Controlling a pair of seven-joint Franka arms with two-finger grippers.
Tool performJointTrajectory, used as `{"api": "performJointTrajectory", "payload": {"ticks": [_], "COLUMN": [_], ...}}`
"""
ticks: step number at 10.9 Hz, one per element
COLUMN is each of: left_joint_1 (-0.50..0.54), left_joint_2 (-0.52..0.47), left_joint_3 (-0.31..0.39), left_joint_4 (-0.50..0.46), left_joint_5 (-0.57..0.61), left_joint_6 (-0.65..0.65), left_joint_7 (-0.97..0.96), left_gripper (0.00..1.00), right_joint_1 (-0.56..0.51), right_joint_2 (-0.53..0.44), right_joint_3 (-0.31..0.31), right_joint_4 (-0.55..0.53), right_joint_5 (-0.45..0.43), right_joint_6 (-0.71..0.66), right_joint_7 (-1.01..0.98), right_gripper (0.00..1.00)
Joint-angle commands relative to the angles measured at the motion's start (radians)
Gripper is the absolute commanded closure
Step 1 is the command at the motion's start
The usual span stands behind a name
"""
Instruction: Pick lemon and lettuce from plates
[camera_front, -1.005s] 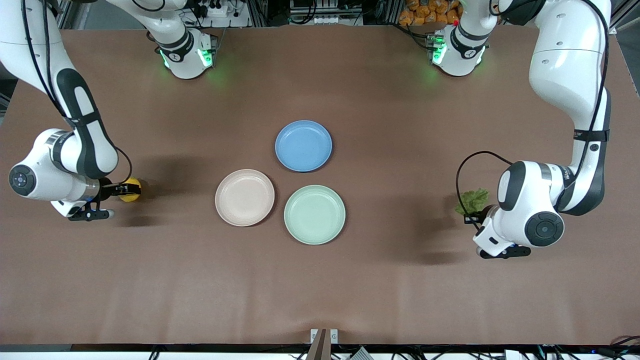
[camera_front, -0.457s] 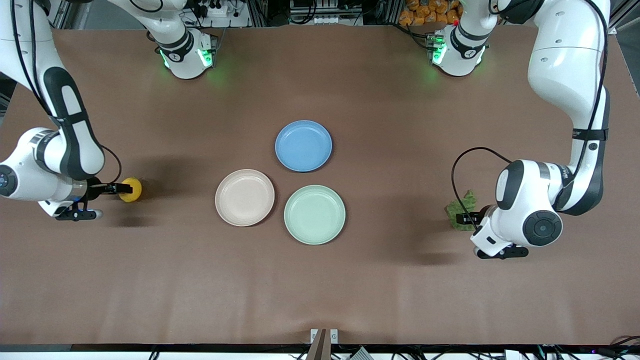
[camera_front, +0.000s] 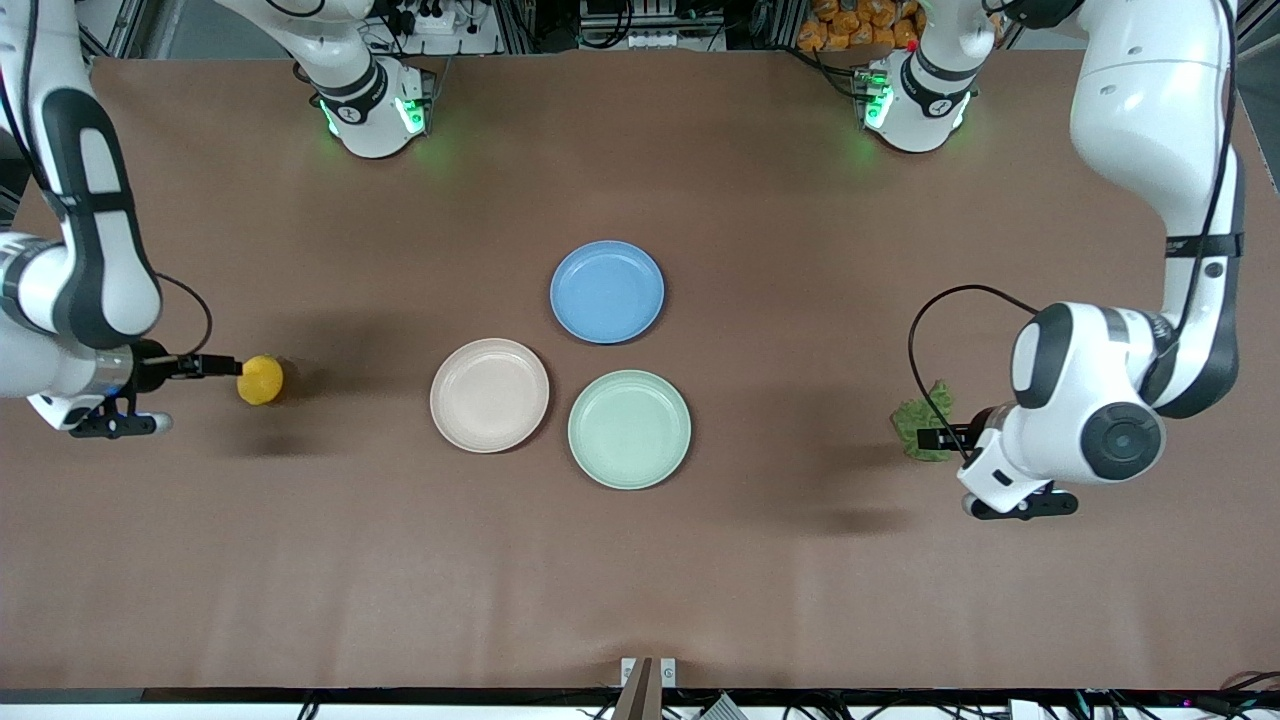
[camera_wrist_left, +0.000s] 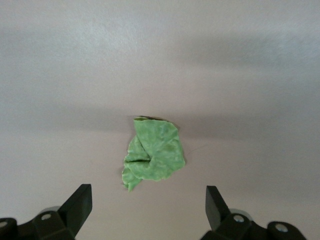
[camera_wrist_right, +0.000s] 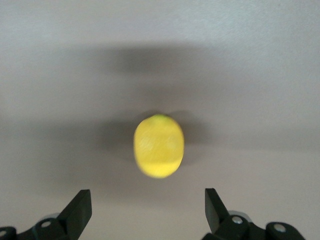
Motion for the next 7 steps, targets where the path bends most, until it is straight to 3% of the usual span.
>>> {"api": "performJointTrajectory", "payload": {"ticks": [1,7], "left_joint_1": [0.052,0.071], "left_joint_2": [-0.087,-0.171], "left_joint_3": [0.0,0.0], "left_joint_4": [-0.018,-0.018], "left_joint_5": [-0.052,-0.051], "left_joint_6": [-0.01,-0.01], "left_joint_7": [0.015,0.017], "left_gripper": [0.0,0.0], "right_joint_1": [-0.01,0.007], "right_joint_2": [-0.112,-0.303], "right_joint_3": [0.039,0.037], "right_joint_4": [0.019,0.076], "right_joint_5": [0.013,0.014], "right_joint_6": [-0.132,-0.222], "right_joint_7": [-0.003,-0.003], "right_gripper": [0.0,0.0]}}
